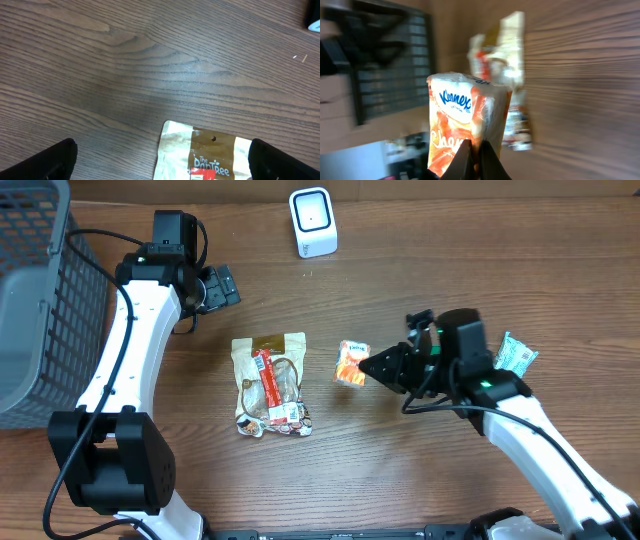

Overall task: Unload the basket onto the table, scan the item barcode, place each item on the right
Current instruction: 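Lift the Kleenex box with the right gripper and swing it right, then raise the Kleenex box with the right gripper up to the scanner, then hold the Kleenex barcode against the scanner window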

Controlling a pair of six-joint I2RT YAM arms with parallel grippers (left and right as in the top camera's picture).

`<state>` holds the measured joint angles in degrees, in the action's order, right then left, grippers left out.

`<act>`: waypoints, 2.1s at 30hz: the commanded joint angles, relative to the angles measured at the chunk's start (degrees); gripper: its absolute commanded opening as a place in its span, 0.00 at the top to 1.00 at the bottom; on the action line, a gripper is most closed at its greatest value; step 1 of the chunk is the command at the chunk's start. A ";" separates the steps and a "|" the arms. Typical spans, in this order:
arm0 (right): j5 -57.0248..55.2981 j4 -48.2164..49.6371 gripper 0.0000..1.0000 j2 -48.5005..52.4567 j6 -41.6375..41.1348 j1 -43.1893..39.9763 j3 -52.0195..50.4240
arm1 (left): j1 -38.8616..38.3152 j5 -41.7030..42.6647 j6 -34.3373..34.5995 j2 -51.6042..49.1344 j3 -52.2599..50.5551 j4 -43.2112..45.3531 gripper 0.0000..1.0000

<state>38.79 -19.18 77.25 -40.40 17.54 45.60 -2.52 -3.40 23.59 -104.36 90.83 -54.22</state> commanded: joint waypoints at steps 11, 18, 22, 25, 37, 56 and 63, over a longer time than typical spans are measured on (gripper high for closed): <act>-8.74 -11.87 0.96 3.89 8.59 2.23 14.27 | -0.17 0.26 0.42 0.96 1.25 0.11 0.00; -18.88 -32.00 0.96 7.26 13.53 2.23 36.94 | -0.17 0.26 0.42 0.96 1.25 0.11 0.00; -23.67 -45.35 0.96 15.52 15.54 2.23 58.88 | -0.17 0.26 0.39 0.96 1.25 0.11 0.00; -27.74 -52.76 0.96 22.38 17.35 2.47 73.42 | -0.17 0.26 0.42 0.96 1.25 0.11 0.00; -50.97 -45.09 0.96 40.48 37.11 7.96 89.37 | -0.17 0.26 0.42 0.96 1.25 0.11 0.00; -76.63 -15.39 0.96 65.07 71.80 11.39 89.35 | -0.17 0.26 0.42 0.96 1.25 0.11 0.00; -74.86 -6.69 0.96 68.17 77.44 11.43 89.35 | -0.17 0.26 0.42 0.96 1.25 0.11 0.00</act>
<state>-35.42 -27.77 145.23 31.64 28.64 133.82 -2.52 -3.40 23.59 -104.36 90.91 -54.24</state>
